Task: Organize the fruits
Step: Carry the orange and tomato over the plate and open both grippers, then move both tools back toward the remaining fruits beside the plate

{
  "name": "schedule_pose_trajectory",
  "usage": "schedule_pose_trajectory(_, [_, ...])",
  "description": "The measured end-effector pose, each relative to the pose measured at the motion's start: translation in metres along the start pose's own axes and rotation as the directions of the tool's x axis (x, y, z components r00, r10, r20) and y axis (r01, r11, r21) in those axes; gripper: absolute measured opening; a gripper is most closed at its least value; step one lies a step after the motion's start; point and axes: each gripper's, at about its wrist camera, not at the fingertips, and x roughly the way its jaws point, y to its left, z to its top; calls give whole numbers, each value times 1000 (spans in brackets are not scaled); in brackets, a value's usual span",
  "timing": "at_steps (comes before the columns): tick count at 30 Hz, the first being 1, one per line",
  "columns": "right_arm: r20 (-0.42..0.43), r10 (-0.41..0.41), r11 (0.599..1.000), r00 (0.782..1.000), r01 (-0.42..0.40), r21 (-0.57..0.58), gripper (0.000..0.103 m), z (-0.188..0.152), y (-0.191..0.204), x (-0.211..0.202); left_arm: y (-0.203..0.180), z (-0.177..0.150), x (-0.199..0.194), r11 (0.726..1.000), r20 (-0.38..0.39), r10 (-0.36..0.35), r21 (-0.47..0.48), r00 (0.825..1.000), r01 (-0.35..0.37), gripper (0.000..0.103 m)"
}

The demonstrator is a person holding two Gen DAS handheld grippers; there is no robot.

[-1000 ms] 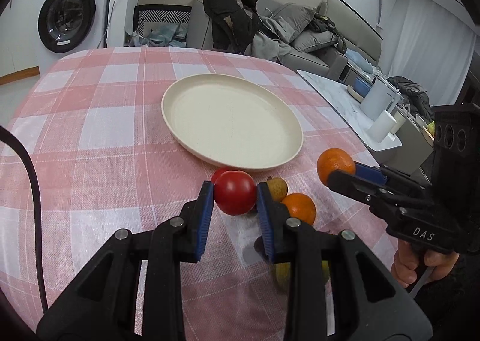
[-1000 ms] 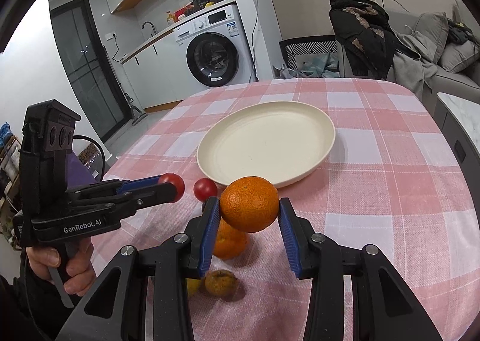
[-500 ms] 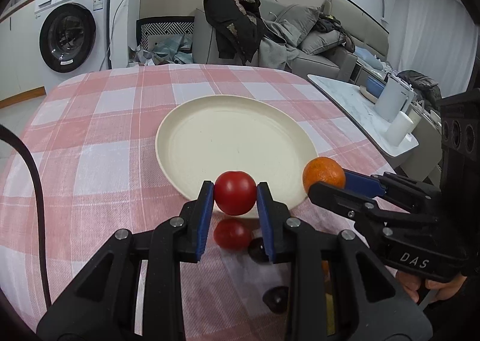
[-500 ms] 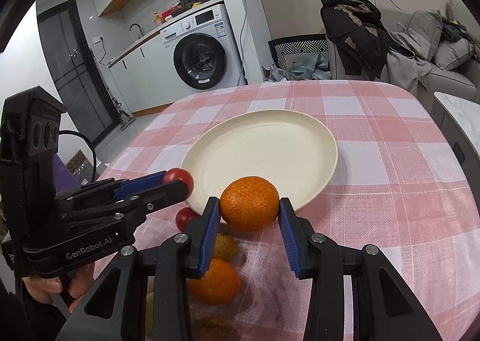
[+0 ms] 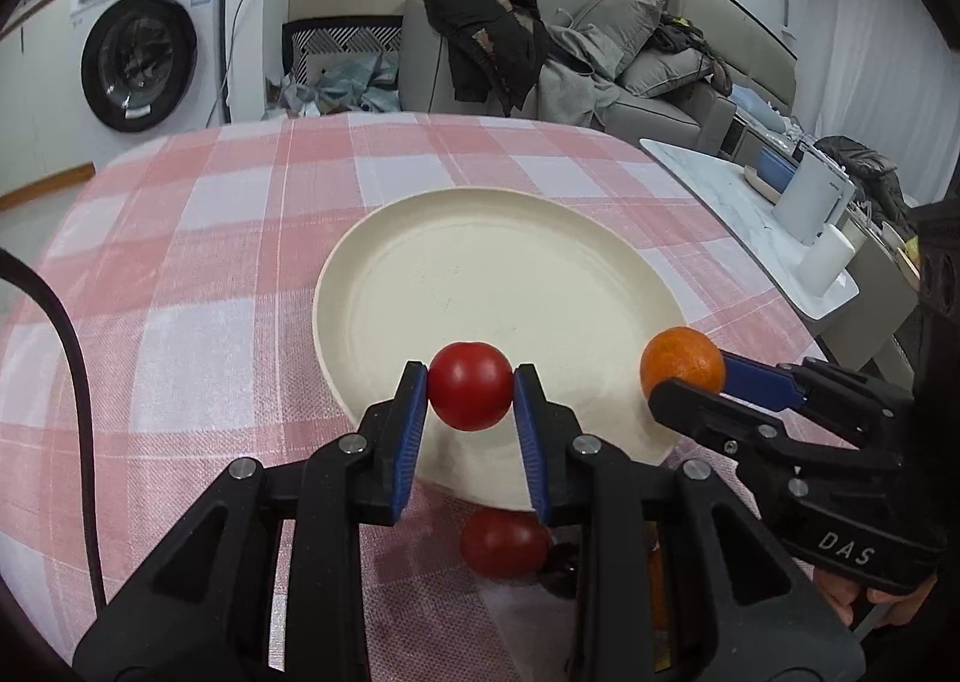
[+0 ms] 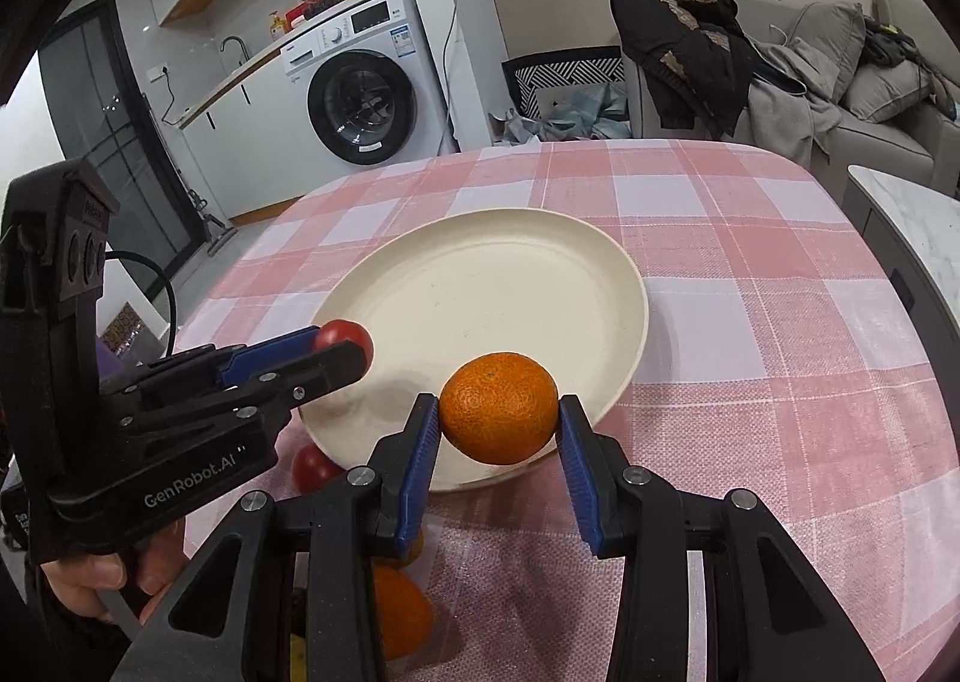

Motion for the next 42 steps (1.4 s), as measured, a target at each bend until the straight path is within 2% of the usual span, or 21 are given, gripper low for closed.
schedule_pose_trajectory(2, [-10,-17,999,1000,17,-32,40,1,3,1,5,1,3,1000,-3,18,-11,1000,-18,26])
schedule_pose_trajectory(6, [-38,-66,996,997,63,-68,40,4,11,7,12,4,0,999,14,-1,-32,1000,1,26])
schedule_pose_trajectory(12, [-61,-86,994,994,82,-70,42,6,19,21,13,2,3,1000,-8,2,-18,1000,-2,28])
schedule_pose_trajectory(14, [-53,-87,994,995,83,-71,45,7,21,22,12,1,3,1000,-13,1,-15,1000,-1,30])
schedule_pose_trajectory(18, [-32,-88,993,996,85,-87,47,9,23,18,9,-1,1,999,0,34,5,999,-34,40])
schedule_pose_trajectory(21, [-14,-89,992,996,88,-91,50,9,22,11,9,-1,-2,999,14,40,6,999,-40,54])
schedule_pose_trajectory(24, [3,-84,993,996,84,-88,59,8,19,4,8,-2,-6,998,34,66,7,997,-66,69])
schedule_pose_trajectory(26, [16,-73,995,997,74,-70,80,6,14,-1,8,-3,-11,998,48,68,11,997,-69,75])
schedule_pose_trajectory(28, [30,-56,997,998,57,-48,92,4,9,-6,7,-4,-17,998,66,62,22,996,-63,85])
schedule_pose_trajectory(30, [45,-47,998,998,49,-40,98,3,5,-11,3,-6,-25,996,92,71,41,993,-75,87])
schedule_pose_trajectory(31, [49,-45,998,998,47,-37,102,2,4,-13,0,-6,-28,995,98,84,49,992,-89,92])
schedule_pose_trajectory(33, [59,-27,999,998,29,-41,103,1,3,-17,-3,-9,-37,988,119,131,65,984,-139,100])
schedule_pose_trajectory(35, [65,-10,999,998,14,-51,103,-1,3,-21,-4,-12,-47,984,147,147,74,978,-159,102])
schedule_pose_trajectory(39, [80,-3,997,997,9,-80,103,-6,6,-29,-2,-20,-65,992,132,96,64,987,-106,102])
schedule_pose_trajectory(42, [86,14,996,996,-6,-94,103,-8,9,-36,-2,-27,-81,993,137,90,57,986,-99,102])
